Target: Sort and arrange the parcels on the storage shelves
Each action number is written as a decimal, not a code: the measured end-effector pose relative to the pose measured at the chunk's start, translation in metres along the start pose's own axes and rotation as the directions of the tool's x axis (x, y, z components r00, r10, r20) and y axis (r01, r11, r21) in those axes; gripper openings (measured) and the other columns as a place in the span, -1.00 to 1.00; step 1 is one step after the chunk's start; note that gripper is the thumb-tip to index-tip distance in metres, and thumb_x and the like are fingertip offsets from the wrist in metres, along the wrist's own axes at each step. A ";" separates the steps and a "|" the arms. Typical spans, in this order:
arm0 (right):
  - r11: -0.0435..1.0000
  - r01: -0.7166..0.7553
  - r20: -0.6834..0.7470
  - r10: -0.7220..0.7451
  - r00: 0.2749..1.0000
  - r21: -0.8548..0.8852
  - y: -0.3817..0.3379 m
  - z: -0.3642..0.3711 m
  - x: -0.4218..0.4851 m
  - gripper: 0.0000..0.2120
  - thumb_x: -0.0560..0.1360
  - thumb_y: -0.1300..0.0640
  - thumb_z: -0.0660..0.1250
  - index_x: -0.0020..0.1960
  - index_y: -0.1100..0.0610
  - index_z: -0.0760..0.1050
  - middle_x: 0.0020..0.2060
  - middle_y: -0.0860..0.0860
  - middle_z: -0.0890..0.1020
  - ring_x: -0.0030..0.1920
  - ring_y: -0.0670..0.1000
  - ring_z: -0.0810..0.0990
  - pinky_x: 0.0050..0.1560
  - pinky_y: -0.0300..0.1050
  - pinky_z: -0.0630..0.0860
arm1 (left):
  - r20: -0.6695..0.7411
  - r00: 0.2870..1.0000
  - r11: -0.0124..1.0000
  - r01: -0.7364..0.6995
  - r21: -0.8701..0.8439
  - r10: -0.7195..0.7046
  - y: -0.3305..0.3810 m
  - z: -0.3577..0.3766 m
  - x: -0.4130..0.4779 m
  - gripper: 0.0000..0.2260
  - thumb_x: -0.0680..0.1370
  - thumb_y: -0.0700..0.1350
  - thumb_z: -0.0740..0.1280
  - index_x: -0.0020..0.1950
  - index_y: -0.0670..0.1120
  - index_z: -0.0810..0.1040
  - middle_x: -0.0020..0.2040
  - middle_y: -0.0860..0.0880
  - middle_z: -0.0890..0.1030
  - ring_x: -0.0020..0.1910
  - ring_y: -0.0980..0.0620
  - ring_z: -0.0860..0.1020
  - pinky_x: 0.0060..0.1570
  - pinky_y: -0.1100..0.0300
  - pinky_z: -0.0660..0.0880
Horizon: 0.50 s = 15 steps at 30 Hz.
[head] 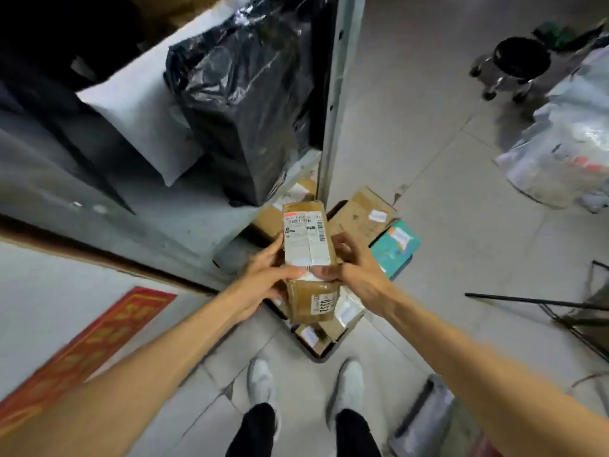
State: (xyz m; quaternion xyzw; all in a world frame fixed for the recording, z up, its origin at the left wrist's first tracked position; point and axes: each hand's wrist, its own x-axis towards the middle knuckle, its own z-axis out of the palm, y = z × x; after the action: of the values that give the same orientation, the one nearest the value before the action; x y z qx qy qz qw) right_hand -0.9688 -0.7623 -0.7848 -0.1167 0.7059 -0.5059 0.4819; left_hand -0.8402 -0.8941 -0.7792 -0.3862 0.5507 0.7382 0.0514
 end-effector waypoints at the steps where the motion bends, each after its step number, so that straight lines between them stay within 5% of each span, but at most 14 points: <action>1: 1.000 -0.023 0.025 0.023 0.999 -0.010 0.013 0.003 0.011 -0.56 0.30 0.31 0.51 0.07 0.02 0.44 0.07 -0.01 0.62 0.11 0.01 0.58 0.03 -0.08 0.58 | -0.036 0.999 1.000 0.017 -0.025 -0.018 -0.017 -0.002 0.008 -0.28 0.47 -0.30 0.41 0.49 0.20 0.26 0.23 0.12 0.60 0.10 0.03 0.62 0.01 -0.14 0.54; 3: 0.997 -0.063 0.083 0.066 0.994 -0.042 0.038 0.008 0.033 -0.55 0.35 0.38 0.46 0.13 0.08 0.43 0.04 -0.02 0.61 0.06 -0.03 0.58 -0.05 -0.16 0.58 | -0.095 0.994 0.995 0.047 -0.088 -0.056 -0.053 -0.006 0.021 -0.27 0.45 -0.32 0.41 0.51 0.16 0.26 0.25 0.11 0.60 0.13 0.04 0.61 -0.02 -0.08 0.58; 6: 0.986 -0.113 0.141 0.129 0.981 -0.121 0.081 0.019 0.062 -0.53 0.34 0.42 0.44 0.16 0.08 0.44 0.07 0.04 0.61 0.11 0.04 0.58 0.02 -0.01 0.60 | -0.164 0.982 0.983 0.060 -0.171 -0.089 -0.108 -0.012 0.039 -0.30 0.46 -0.36 0.39 0.49 0.15 0.30 0.16 0.13 0.64 0.11 0.04 0.63 0.00 -0.07 0.60; 11: 0.958 -0.168 0.198 0.215 0.956 -0.231 0.149 0.036 0.102 -0.47 0.38 0.44 0.41 0.27 0.10 0.43 0.03 -0.07 0.58 0.01 -0.13 0.56 -0.19 -0.30 0.56 | -0.227 0.957 0.941 0.100 -0.323 -0.179 -0.193 -0.014 0.071 -0.29 0.46 -0.37 0.37 0.49 0.15 0.29 0.22 0.02 0.62 0.14 -0.03 0.63 -0.01 -0.02 0.59; 13: 0.946 -0.180 0.212 0.241 0.947 -0.271 0.174 0.044 0.119 -0.45 0.38 0.45 0.40 0.29 0.09 0.44 0.06 -0.10 0.58 0.02 -0.15 0.56 -0.10 -0.30 0.58 | -0.261 0.945 0.928 0.092 -0.362 -0.195 -0.220 -0.016 0.083 -0.33 0.47 -0.38 0.36 0.47 0.14 0.34 0.23 0.00 0.62 0.14 -0.03 0.62 -0.05 0.01 0.59; 15: 0.934 -0.174 0.217 0.248 0.944 -0.313 0.200 0.053 0.138 -0.39 0.35 0.42 0.42 0.34 0.08 0.44 0.17 -0.04 0.60 0.15 -0.04 0.57 0.12 -0.08 0.59 | -0.307 0.929 0.911 0.070 -0.406 -0.208 -0.244 -0.017 0.096 -0.36 0.48 -0.41 0.34 0.43 0.13 0.38 0.18 -0.01 0.65 0.10 -0.03 0.64 -0.11 0.06 0.60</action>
State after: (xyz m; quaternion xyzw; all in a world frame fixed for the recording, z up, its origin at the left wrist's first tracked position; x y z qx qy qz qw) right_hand -0.9320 -0.7921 -1.0295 -0.1723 0.7135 -0.3229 0.5974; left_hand -0.7761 -0.8479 -1.0300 -0.5503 0.3645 0.7480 -0.0697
